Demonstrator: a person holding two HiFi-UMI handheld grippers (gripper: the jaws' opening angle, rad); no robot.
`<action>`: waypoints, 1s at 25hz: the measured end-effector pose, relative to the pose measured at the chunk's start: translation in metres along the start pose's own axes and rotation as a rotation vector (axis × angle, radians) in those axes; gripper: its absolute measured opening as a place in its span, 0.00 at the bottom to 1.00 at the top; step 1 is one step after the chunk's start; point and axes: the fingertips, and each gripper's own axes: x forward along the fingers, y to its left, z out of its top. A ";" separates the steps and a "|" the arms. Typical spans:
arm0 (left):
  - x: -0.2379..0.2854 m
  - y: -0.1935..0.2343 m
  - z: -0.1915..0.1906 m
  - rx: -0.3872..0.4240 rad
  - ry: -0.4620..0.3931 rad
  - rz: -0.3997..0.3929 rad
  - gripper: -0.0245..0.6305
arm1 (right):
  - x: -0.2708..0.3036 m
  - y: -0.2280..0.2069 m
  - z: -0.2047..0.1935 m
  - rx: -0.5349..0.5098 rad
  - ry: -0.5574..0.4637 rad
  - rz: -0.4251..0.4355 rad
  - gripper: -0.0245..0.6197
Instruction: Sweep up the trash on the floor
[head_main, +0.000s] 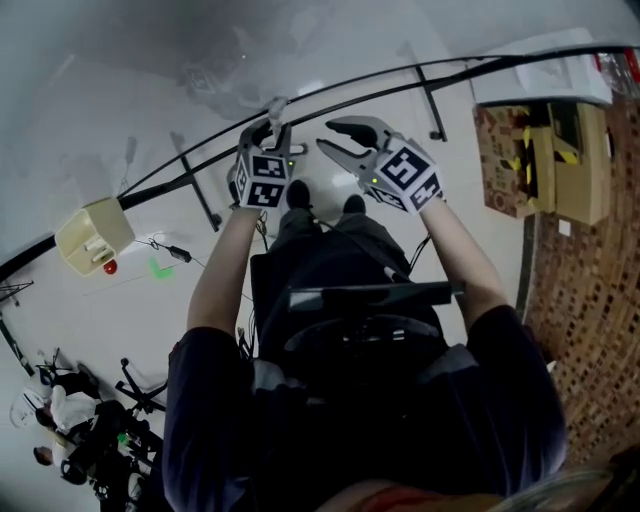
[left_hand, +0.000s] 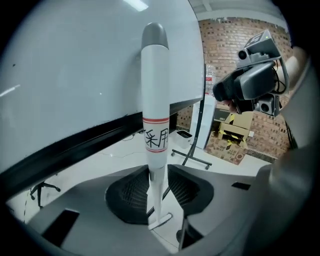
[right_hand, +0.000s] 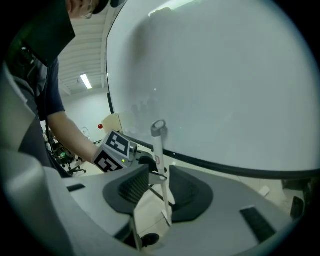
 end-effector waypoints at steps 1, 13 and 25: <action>-0.002 -0.001 -0.001 -0.013 0.003 -0.001 0.24 | -0.001 0.001 -0.001 0.013 -0.001 0.003 0.27; -0.042 0.005 0.002 -0.019 -0.023 0.021 0.26 | -0.002 0.007 -0.008 0.118 -0.023 0.019 0.24; -0.055 -0.045 0.046 0.080 -0.193 -0.181 0.25 | -0.042 -0.001 -0.015 0.258 -0.091 -0.160 0.24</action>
